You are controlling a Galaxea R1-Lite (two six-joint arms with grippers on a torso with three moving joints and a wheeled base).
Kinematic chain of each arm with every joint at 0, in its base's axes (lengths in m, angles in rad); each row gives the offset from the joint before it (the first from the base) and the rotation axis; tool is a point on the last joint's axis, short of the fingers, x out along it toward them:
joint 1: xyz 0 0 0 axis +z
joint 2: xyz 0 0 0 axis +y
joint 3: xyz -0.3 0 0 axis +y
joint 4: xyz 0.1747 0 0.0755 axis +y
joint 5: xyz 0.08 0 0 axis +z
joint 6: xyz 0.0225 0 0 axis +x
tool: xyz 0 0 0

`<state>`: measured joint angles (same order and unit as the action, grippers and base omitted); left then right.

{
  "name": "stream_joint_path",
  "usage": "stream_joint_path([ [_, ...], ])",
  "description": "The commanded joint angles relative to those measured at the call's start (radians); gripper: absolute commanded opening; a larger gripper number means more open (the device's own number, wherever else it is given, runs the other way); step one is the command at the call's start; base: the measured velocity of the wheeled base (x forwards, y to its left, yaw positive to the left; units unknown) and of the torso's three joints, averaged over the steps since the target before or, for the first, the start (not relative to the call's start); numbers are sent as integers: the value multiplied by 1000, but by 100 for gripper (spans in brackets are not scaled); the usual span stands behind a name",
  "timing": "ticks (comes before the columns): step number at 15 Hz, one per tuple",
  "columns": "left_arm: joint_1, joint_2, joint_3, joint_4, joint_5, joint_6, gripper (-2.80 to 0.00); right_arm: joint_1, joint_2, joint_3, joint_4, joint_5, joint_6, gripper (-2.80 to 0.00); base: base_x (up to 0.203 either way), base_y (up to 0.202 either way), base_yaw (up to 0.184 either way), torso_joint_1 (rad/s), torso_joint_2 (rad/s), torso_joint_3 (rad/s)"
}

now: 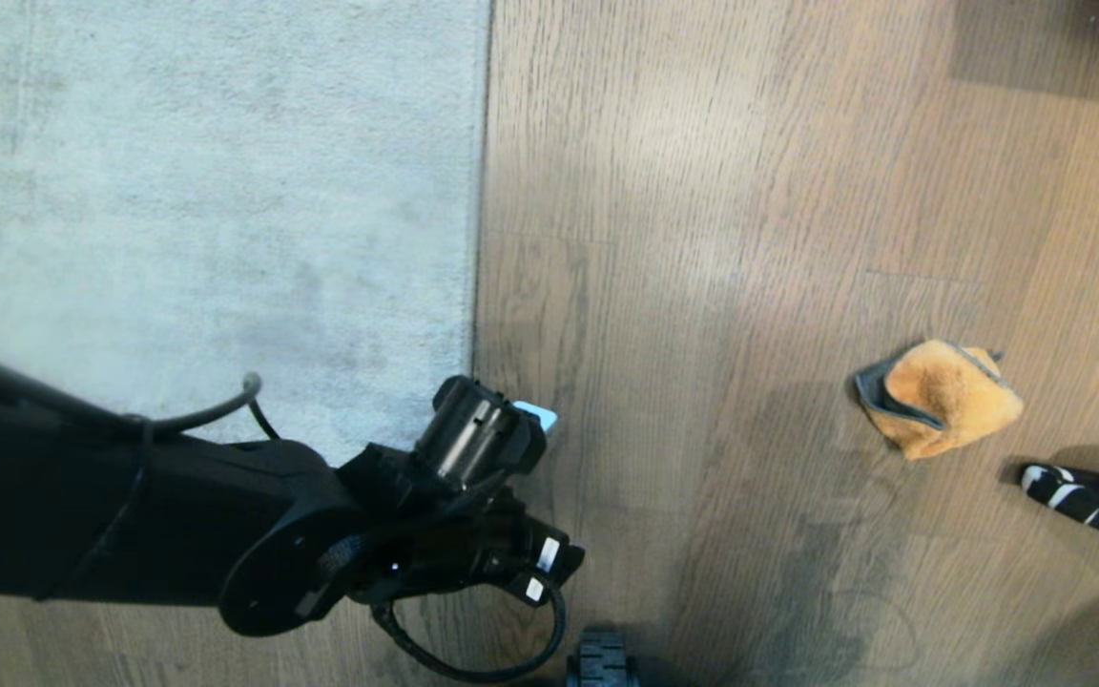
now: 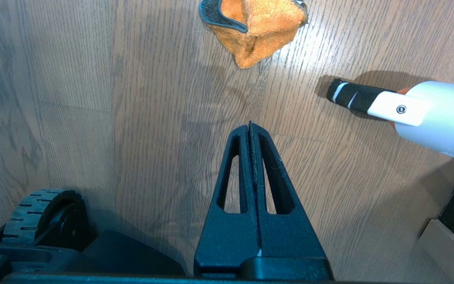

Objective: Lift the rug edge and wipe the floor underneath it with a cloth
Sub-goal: Lift up the carpet

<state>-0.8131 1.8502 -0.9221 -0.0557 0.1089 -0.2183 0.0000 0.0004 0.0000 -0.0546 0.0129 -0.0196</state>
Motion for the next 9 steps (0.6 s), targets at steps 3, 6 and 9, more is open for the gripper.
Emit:
stream_joint_path([
  [3, -15, 27, -58, 121, 96, 14, 0, 0, 1, 0, -1, 1, 0, -280, 0, 0, 0, 0, 0, 0],
  [6, -12, 50, -61, 127, 191, 34, 0, 0, 1, 0, -1, 0, 0, -280, 0, 0, 0, 0, 0, 0],
  [9, 0, 63, -69, 178, 298, 97, 0, 0, 1, 0, -1, -1, 0, -280, 0, 0, 0, 0, 0, 0],
])
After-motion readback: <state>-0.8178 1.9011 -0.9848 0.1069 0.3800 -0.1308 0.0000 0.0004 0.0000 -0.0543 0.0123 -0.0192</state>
